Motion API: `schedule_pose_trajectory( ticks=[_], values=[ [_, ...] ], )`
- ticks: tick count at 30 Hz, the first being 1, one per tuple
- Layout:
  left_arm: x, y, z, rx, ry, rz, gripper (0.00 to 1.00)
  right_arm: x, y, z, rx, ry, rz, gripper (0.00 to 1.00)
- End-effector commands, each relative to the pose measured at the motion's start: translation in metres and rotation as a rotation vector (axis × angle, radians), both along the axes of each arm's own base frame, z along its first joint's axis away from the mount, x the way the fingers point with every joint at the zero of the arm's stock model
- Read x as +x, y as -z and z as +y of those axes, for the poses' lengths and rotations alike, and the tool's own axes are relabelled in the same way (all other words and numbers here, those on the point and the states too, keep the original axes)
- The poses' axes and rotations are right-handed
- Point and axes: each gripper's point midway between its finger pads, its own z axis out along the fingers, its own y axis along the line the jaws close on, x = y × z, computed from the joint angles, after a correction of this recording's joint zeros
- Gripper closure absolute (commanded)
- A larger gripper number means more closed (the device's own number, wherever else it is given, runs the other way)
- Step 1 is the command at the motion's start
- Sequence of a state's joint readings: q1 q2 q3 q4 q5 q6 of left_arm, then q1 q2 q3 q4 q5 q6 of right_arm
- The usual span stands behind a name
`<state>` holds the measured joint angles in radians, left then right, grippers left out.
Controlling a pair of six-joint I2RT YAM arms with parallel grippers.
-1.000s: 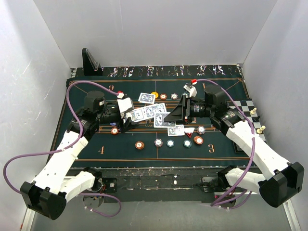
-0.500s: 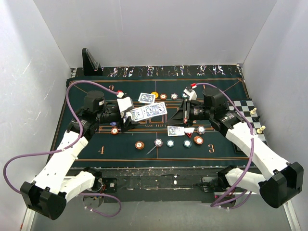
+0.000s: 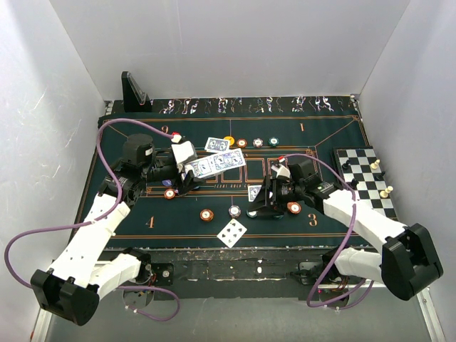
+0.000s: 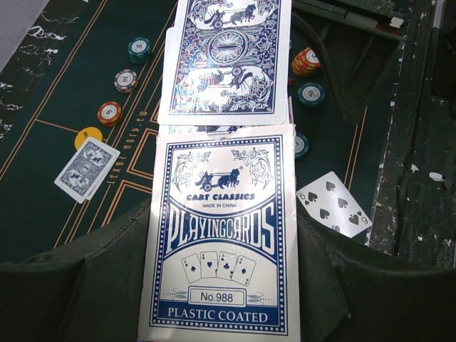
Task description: Distribute texas hold em gaming equipment
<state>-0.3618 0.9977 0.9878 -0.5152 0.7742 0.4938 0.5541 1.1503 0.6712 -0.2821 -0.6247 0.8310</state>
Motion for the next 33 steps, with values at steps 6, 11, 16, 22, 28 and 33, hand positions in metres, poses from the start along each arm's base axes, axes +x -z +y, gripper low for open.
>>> schedule_pose_trajectory(
  ticks=[6, 11, 16, 22, 28, 33],
  values=[
    [-0.004, -0.011, 0.002, -0.022, 0.004, -0.036, 1.00, 0.029, -0.101, 0.018, 0.178, -0.024, -0.283, 0.18],
    [-0.006, -0.011, 0.003, -0.017, 0.010, -0.046, 1.00, 0.027, -0.168, 0.018, 0.329, -0.050, -0.376, 0.15],
    [-0.010, -0.010, 0.002, -0.022, 0.026, -0.042, 1.00, 0.043, -0.184, 0.026, 0.324, -0.042, -0.364, 0.13],
    [-0.012, -0.013, 0.002, -0.023, 0.034, -0.050, 1.00, 0.069, -0.194, 0.044, 0.337, -0.051, -0.345, 0.11],
    [-0.012, -0.011, 0.001, -0.020, 0.040, -0.046, 1.00, 0.079, -0.181, 0.062, 0.323, -0.074, -0.279, 0.10],
    [-0.011, -0.012, 0.001, -0.017, 0.040, -0.050, 1.00, 0.075, -0.177, 0.071, 0.332, -0.097, -0.254, 0.25]
  ],
)
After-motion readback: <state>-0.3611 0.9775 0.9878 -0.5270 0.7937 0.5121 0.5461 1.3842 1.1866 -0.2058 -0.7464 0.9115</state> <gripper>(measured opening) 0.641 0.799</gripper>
